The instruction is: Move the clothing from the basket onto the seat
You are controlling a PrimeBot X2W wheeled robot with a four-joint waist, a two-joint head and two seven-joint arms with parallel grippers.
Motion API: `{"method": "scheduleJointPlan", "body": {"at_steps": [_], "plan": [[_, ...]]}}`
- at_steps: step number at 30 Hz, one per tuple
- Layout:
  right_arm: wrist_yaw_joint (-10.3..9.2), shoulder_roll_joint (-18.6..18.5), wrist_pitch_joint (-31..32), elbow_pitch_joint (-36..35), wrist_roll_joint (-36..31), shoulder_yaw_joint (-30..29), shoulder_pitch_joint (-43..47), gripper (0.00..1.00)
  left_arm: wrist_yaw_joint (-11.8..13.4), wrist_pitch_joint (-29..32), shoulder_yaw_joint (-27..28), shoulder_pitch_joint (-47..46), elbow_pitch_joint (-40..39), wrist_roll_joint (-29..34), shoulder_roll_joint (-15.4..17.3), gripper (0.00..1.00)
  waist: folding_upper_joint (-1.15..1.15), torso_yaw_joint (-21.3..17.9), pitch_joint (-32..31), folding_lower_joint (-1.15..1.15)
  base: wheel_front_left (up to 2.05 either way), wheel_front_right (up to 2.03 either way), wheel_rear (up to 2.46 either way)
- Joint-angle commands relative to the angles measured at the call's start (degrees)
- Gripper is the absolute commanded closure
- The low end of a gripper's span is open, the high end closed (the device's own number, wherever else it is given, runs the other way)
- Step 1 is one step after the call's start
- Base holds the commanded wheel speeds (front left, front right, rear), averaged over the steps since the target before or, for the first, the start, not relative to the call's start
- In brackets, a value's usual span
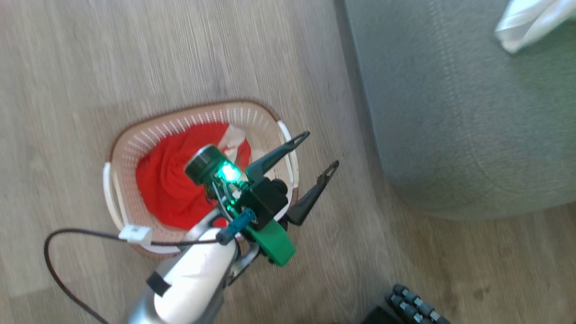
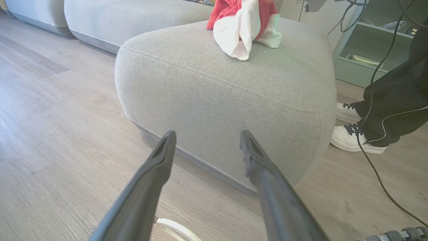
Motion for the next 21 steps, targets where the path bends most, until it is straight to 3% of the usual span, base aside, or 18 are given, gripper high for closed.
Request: {"method": "scheduleJointPlan", "body": {"at_steps": [1, 12, 15, 21], "plan": [[-0.01, -2.2, -0.9, -2.3, -0.5, 1.6, 2.9, 0.0, -0.1, -0.3, 1.7, 2.2, -1.7, -0.5, -1.0, 0.0, 0.0, 0.1, -4.6, 0.0, 0.0, 0.0, 0.0], [-0.01, -2.9, -1.3, -15.4, 6.2, 9.3, 12.8, 0.0, 0.3, -0.3, 4.3, 6.3, -2.1, -1.1, -2.9, 0.0, 0.0, 1.7, -14.2, 0.0, 0.0, 0.0, 0.0], [-0.01, -3.0, -1.3, -23.9, 9.7, 11.8, 16.6, 0.0, 1.1, -0.3, 5.9, 7.4, -2.6, -1.3, -3.2, 0.0, 0.0, 2.9, -16.5, 0.0, 0.0, 0.0, 0.0], [-0.01, -3.0, -1.4, -47.8, 13.8, 12.6, 28.4, 0.0, 2.8, -0.3, 9.7, 10.1, -4.1, -2.3, -3.5, 0.0, 0.0, 6.0, -20.2, 0.0, 0.0, 0.0, 0.0]]}}
